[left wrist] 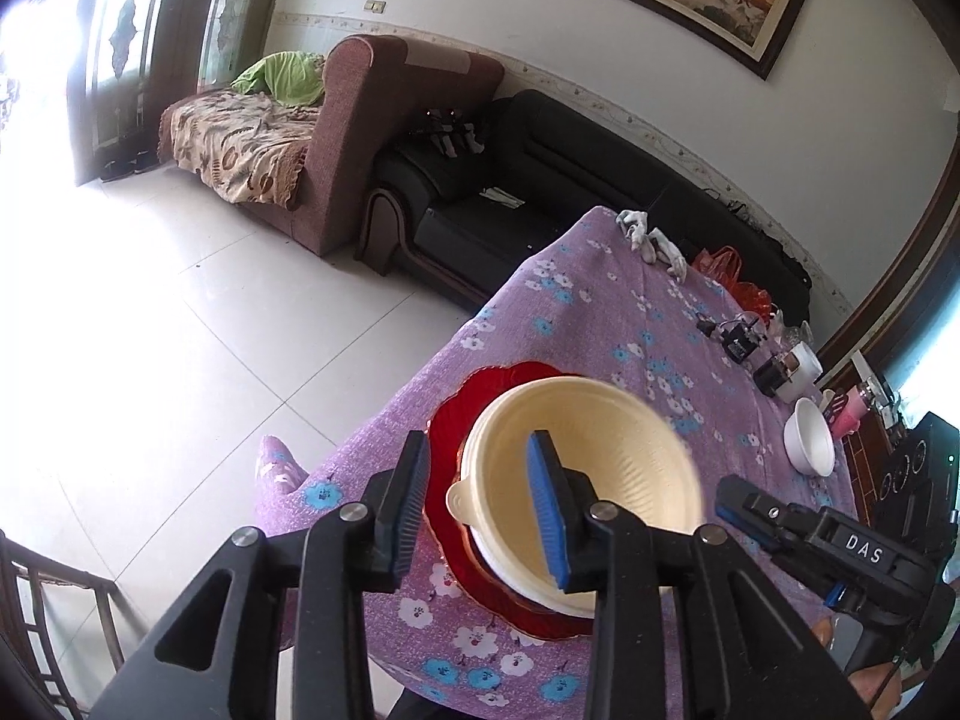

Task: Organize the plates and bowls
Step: 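Open both tools to release the cream bowl on the white bowls, then move both tools to the rim of the last white bowl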

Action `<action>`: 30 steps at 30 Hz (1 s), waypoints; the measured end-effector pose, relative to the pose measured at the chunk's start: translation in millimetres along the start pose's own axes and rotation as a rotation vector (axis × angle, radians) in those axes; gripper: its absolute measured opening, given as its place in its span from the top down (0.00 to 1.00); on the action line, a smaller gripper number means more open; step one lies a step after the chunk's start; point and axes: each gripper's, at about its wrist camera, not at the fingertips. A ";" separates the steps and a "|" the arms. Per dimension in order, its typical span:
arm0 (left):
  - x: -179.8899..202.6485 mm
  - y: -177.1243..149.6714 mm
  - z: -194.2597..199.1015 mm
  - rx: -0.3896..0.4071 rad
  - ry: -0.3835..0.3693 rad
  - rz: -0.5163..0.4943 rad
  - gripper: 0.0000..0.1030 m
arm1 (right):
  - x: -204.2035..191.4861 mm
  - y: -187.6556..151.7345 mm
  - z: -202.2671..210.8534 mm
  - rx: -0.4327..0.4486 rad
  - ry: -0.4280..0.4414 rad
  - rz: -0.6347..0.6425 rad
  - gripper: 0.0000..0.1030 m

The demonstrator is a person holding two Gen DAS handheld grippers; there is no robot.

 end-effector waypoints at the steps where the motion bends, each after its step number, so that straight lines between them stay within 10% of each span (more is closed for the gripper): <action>1: 3.0 -0.3 1.5 0.005 -0.003 -0.006 0.67 | -0.3 1.2 5.9 0.015 -0.015 0.010 0.70; 20: 215.2 -41.3 -56.9 -0.133 -0.113 -0.414 0.50 | 143.8 1.3 110.5 0.224 -0.022 -0.235 0.63; 30: 321.6 -17.2 -128.8 -0.209 -0.132 -0.436 0.48 | 260.7 15.2 213.8 0.388 -0.085 -0.403 0.64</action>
Point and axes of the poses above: each gripper's, at about its wrist camera, not at the fingertips, and z roughly against the way its jaws point, x to its right, y to its top, and after that the axes turned 11 degrees about -x, right-handed
